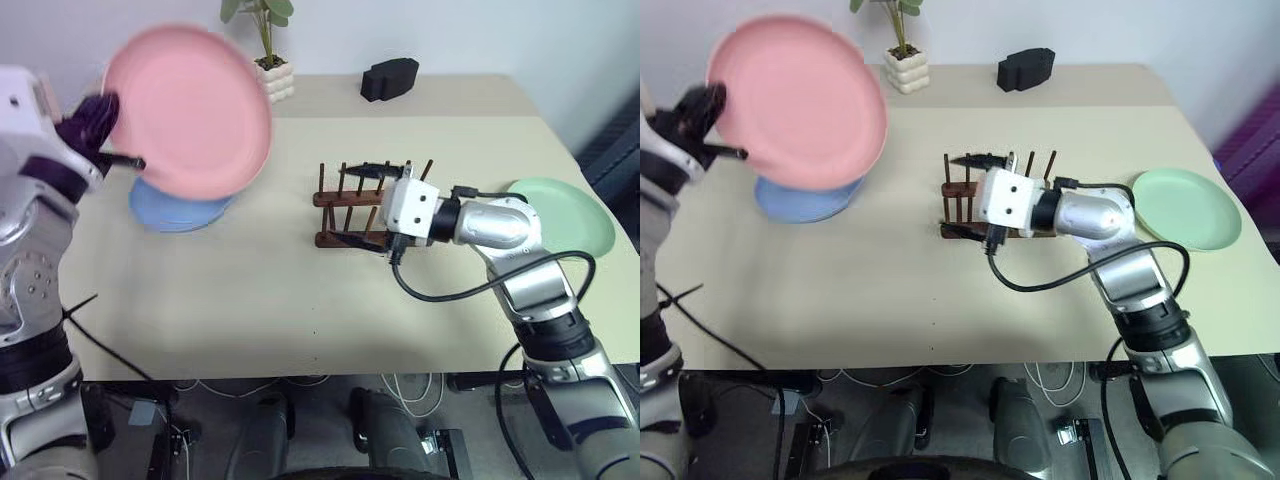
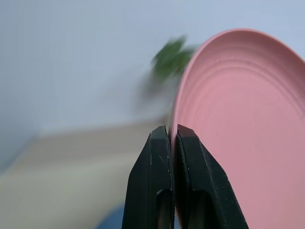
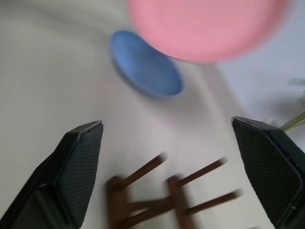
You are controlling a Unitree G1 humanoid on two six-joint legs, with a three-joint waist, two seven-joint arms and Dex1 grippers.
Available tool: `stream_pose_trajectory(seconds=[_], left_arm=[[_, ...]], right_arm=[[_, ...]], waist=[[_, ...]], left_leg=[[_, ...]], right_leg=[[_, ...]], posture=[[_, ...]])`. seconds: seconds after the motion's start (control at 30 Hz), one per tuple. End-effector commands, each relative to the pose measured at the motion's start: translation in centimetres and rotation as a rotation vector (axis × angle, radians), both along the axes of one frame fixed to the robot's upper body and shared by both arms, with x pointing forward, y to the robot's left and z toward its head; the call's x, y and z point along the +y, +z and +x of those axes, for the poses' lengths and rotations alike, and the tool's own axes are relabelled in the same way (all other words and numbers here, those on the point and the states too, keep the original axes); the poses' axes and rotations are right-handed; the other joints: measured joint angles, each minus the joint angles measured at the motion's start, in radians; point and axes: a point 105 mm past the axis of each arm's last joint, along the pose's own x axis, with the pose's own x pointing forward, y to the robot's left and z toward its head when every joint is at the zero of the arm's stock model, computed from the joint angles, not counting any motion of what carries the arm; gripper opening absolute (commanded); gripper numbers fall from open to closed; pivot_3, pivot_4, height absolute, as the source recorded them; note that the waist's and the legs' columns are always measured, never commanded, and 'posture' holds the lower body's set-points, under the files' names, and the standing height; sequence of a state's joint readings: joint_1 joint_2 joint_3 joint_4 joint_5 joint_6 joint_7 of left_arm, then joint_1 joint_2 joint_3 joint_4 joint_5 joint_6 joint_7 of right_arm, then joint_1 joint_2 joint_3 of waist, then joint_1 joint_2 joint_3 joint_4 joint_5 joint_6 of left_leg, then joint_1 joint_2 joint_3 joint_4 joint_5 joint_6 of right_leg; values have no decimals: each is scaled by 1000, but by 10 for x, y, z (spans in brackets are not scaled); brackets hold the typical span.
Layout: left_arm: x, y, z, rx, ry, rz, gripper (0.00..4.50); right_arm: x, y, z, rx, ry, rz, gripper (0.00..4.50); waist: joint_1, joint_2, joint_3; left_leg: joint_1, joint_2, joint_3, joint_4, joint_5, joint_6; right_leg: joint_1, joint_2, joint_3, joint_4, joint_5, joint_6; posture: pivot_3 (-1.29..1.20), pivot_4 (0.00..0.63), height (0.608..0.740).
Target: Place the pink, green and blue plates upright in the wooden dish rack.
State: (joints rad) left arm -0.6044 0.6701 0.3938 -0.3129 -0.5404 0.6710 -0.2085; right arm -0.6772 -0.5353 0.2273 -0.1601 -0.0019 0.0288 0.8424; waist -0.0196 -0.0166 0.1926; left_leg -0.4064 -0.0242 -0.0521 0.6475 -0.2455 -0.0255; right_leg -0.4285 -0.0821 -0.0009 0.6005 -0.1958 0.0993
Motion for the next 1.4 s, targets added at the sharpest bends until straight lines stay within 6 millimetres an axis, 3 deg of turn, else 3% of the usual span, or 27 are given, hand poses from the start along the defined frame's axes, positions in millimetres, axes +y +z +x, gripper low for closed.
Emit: stream_pose_trajectory(seconds=[0.03,0.33,0.67,0.77,1.0,1.2,1.3,1.4], left_arm=[[-23,24,-2,-99,5,73,20],[-70,42,-5,-170,-65,76,20],[-90,41,-12,-154,-128,60,20],[-89,38,-11,-138,-129,65,0],[-90,32,-8,-111,-137,50,0],[-89,33,-8,-106,-166,-5,0],[-89,38,-16,-139,-222,-66,978],[-87,48,-26,-202,-259,-108,2442]], right_arm=[[25,22,5,-176,-8,22,4391],[51,21,24,-369,-64,-32,4391],[61,16,33,-475,-98,-54,4391],[61,15,33,-478,-97,-50,3636],[62,14,30,-506,-101,-41,43],[54,20,32,-562,-135,-23,43],[51,21,33,-600,-150,-29,0],[50,23,34,-617,-154,-29,0]], waist=[[-1,0,0],[7,0,0],[2,0,0],[1,0,0],[2,0,0],[2,0,0],[3,0,0],[2,-1,1]], left_leg=[[0,0,0,0,0,0],[-1,0,-1,1,1,-2],[0,0,-3,0,3,-5],[0,0,-3,1,3,-5],[0,0,-3,1,3,-5],[0,-1,-3,1,4,-6],[0,-1,-3,1,4,-6],[0,-1,-3,1,4,-6]], right_leg=[[-1,0,0,1,0,0],[-1,0,0,4,0,0],[-3,1,0,11,0,0],[-3,1,0,12,0,0],[-4,1,0,12,0,0],[-4,1,0,12,0,0],[-4,1,0,12,0,0],[-4,1,0,12,0,0]], posture=[[0,150,736],[0,150,736],[0,150,736],[0,150,736],[0,150,736],[0,150,736],[0,150,736],[0,150,736]])
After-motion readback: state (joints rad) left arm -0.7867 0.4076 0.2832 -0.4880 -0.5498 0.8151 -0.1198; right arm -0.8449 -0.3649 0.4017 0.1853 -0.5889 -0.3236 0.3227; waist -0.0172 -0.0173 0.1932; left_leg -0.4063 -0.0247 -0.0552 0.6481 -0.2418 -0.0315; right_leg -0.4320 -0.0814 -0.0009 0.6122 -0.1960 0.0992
